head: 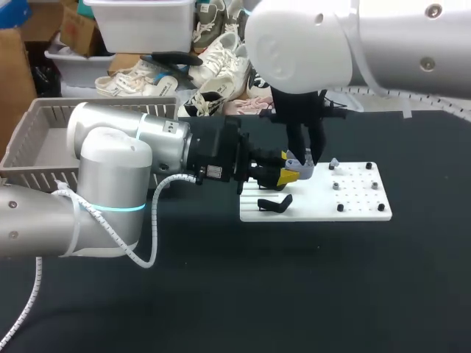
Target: Pick up each earbud case from the left stands, insert the matching earbuds, close the lid, and place the case in the box.
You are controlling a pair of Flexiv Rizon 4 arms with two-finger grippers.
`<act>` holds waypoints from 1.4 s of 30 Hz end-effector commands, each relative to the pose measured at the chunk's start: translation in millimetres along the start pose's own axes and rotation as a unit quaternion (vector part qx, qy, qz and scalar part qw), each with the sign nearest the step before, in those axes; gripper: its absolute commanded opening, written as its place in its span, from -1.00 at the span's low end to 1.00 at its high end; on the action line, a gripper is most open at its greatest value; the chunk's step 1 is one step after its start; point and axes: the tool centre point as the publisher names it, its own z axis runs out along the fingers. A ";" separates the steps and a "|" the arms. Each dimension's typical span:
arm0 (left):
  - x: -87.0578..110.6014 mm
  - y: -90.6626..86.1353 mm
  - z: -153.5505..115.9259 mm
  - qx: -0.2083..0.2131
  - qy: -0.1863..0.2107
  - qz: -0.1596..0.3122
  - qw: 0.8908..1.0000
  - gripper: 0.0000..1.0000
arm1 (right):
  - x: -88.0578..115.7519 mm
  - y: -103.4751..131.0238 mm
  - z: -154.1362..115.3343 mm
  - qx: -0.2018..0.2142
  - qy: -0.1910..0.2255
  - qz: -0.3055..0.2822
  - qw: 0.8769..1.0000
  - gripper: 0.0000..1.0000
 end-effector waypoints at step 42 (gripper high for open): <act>0.1 0.7 0.0 0.001 0.000 0.000 1.000 -1.00 | 0.5 3.9 4.0 -0.019 0.012 0.003 1.000 -0.30</act>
